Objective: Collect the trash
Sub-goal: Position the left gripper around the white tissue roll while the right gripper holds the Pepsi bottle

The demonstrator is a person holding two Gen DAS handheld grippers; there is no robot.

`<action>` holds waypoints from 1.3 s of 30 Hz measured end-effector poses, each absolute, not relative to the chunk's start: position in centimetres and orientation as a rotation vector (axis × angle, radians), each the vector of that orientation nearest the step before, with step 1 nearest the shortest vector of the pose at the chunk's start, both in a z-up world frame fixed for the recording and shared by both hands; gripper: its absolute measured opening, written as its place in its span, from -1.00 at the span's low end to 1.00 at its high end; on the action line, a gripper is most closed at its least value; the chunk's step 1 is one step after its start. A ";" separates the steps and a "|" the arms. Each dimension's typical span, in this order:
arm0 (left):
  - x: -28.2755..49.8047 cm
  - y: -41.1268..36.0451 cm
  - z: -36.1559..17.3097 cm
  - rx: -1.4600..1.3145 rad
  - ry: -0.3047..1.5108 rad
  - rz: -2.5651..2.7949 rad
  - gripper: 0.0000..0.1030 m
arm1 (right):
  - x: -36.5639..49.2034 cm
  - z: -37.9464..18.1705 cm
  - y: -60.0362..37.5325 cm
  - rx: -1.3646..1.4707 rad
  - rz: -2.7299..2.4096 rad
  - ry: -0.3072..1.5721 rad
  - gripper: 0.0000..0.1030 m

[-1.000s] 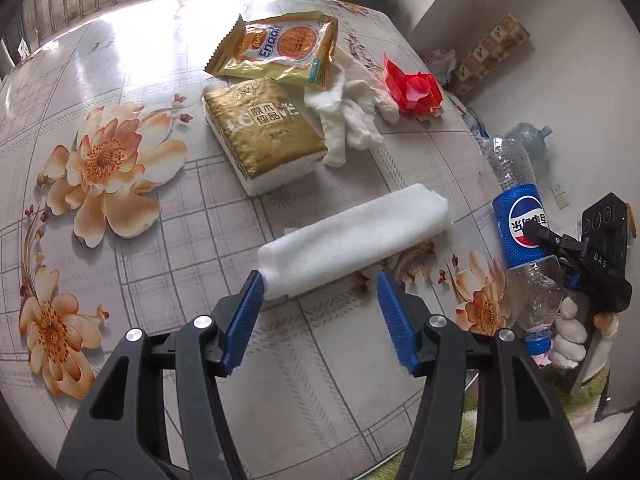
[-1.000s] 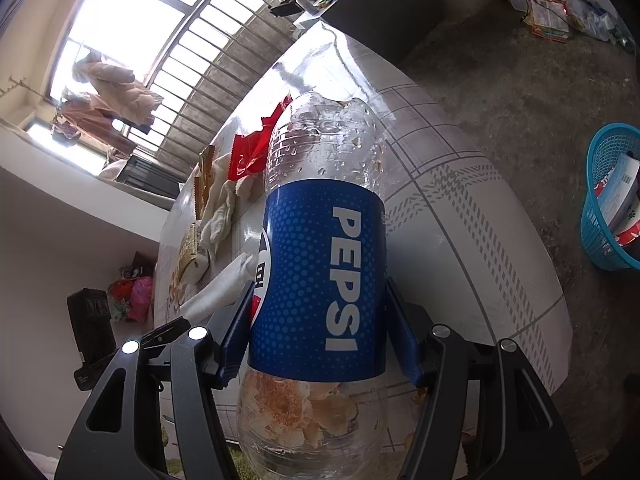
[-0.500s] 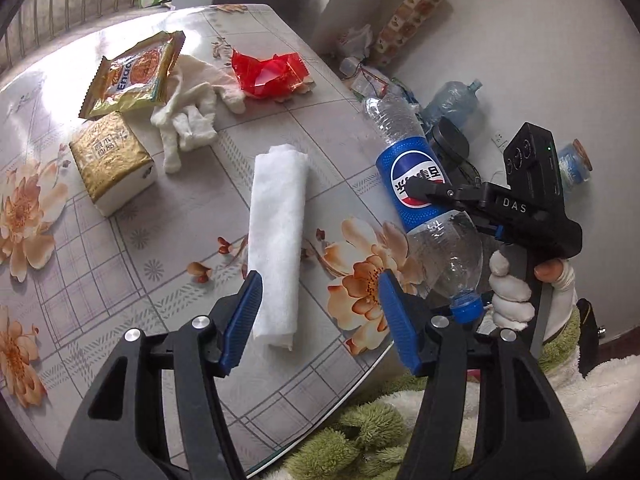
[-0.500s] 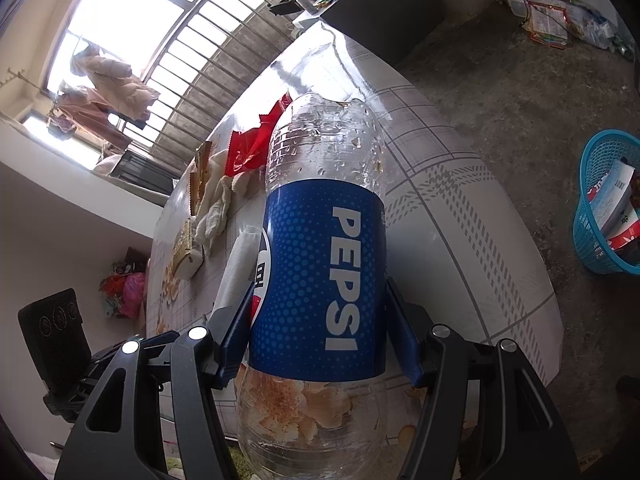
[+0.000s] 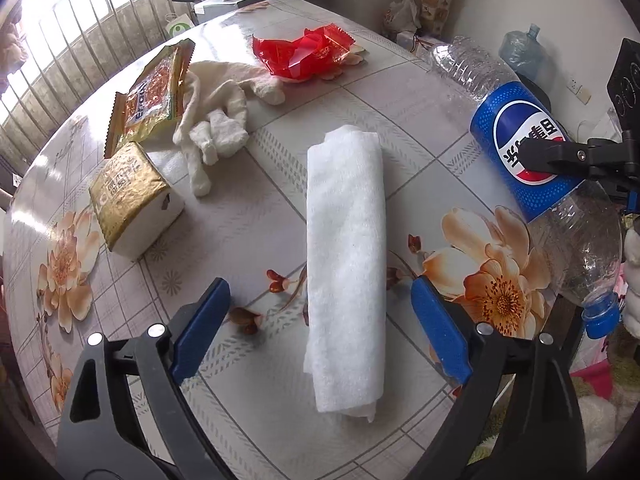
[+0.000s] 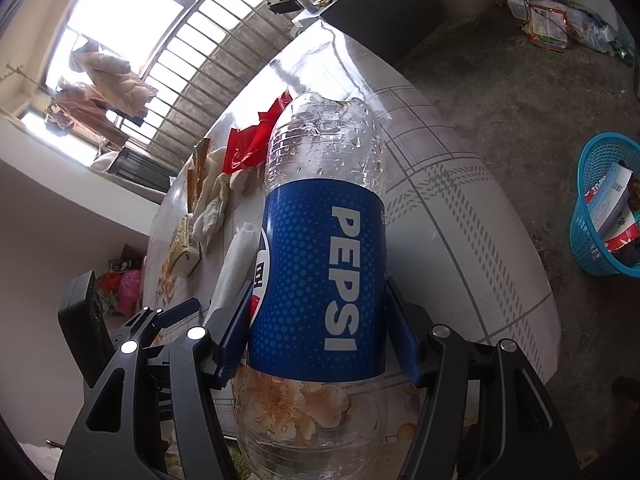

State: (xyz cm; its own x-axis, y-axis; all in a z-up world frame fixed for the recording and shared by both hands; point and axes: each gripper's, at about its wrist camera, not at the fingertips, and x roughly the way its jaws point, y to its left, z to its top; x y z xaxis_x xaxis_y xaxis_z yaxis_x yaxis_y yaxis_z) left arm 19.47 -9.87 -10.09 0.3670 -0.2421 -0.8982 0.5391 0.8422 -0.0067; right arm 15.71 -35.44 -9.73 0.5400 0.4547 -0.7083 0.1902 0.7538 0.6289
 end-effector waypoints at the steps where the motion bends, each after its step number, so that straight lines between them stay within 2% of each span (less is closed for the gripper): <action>1: 19.5 -9.8 -10.2 0.300 1.091 -0.503 0.78 | 15.7 -9.8 -35.4 0.732 0.176 1.011 0.16; 23: 19.4 -9.5 -10.7 0.291 1.075 -0.470 0.86 | 15.6 -10.0 -35.9 0.725 0.184 1.002 0.16; 31: 19.3 -9.5 -10.5 0.299 1.077 -0.480 0.85 | 15.0 -8.6 -34.8 0.573 0.122 1.021 0.16; 39: 19.3 -9.5 -10.5 0.303 1.076 -0.486 0.86 | 14.3 -8.7 -35.4 0.568 0.112 1.024 0.16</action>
